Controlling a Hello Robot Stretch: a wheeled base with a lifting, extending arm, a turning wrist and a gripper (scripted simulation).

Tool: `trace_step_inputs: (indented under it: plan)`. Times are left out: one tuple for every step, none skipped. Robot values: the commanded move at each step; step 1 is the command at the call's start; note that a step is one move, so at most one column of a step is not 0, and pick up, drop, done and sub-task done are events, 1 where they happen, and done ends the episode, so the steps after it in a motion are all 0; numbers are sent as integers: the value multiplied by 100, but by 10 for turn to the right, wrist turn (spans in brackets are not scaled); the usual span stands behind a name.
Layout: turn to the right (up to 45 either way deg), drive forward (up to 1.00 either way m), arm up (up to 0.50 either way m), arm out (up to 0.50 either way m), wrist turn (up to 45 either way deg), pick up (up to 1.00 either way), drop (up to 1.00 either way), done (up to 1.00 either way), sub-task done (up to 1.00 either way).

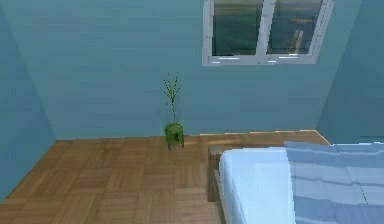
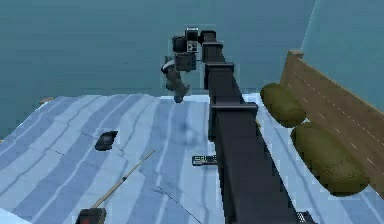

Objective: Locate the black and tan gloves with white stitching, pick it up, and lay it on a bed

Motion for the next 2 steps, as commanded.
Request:
trace_step_inputs:
  plan:
    - [0, 0, -26, 0, 0, 0, 0, 0, 0]
    - [0, 0, -32, 0, 0, 0, 0, 0, 0]
